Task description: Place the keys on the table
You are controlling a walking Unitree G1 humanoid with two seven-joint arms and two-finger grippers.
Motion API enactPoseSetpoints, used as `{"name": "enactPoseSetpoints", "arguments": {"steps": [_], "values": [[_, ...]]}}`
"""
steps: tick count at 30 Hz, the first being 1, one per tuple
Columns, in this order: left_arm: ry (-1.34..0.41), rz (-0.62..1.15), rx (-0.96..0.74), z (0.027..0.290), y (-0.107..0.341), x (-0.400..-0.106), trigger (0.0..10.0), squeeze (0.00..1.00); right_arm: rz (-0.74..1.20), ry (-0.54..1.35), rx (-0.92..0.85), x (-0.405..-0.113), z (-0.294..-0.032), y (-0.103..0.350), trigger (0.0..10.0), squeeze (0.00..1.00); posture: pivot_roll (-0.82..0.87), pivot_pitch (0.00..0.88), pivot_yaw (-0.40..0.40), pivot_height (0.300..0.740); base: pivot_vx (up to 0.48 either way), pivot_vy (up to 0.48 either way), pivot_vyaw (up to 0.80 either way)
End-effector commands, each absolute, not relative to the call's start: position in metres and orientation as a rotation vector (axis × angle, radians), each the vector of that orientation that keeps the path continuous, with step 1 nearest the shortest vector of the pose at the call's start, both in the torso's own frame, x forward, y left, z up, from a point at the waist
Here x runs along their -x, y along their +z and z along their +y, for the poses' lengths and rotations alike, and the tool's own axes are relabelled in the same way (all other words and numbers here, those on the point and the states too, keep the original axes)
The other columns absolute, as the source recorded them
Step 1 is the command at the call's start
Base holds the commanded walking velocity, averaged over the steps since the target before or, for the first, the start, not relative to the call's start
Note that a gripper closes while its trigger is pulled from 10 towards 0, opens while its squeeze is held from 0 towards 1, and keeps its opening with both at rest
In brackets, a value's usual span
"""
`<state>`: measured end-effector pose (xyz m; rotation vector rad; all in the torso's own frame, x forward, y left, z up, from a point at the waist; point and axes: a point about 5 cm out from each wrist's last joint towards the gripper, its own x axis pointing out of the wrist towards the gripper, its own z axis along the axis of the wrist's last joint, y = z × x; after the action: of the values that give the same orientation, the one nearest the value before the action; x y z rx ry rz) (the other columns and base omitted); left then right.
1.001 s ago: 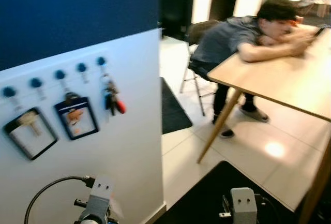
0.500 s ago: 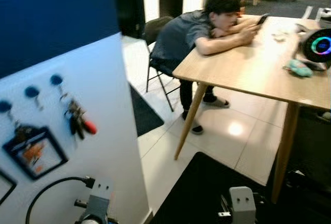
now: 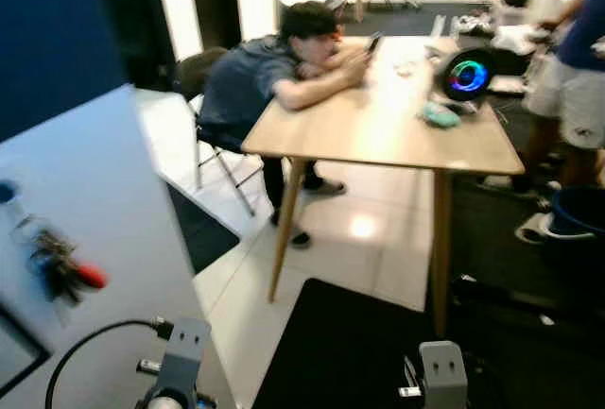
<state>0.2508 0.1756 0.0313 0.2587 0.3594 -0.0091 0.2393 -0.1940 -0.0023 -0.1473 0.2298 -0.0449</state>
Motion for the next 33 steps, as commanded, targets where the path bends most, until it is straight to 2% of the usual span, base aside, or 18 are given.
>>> {"name": "enactPoseSetpoints", "arguments": {"steps": [1, 33], "values": [[-0.007, 0.392, -0.273, 0.1780, 0.0237, -0.2448, 10.0, 0.00, 0.243, -0.042, 0.140, -0.2361, -0.1917, -0.0060, 10.0, 0.00, 0.08, 0.104, 0.089, 0.740, 0.000, 0.000, -0.80], [-0.014, 0.390, -0.274, 0.1763, 0.0231, -0.2457, 10.0, 0.00, 0.246, -0.042, 0.141, -0.2349, -0.1910, -0.0075, 10.0, 0.00, 0.08, 0.106, 0.088, 0.740, 0.000, 0.000, -0.80]]}}
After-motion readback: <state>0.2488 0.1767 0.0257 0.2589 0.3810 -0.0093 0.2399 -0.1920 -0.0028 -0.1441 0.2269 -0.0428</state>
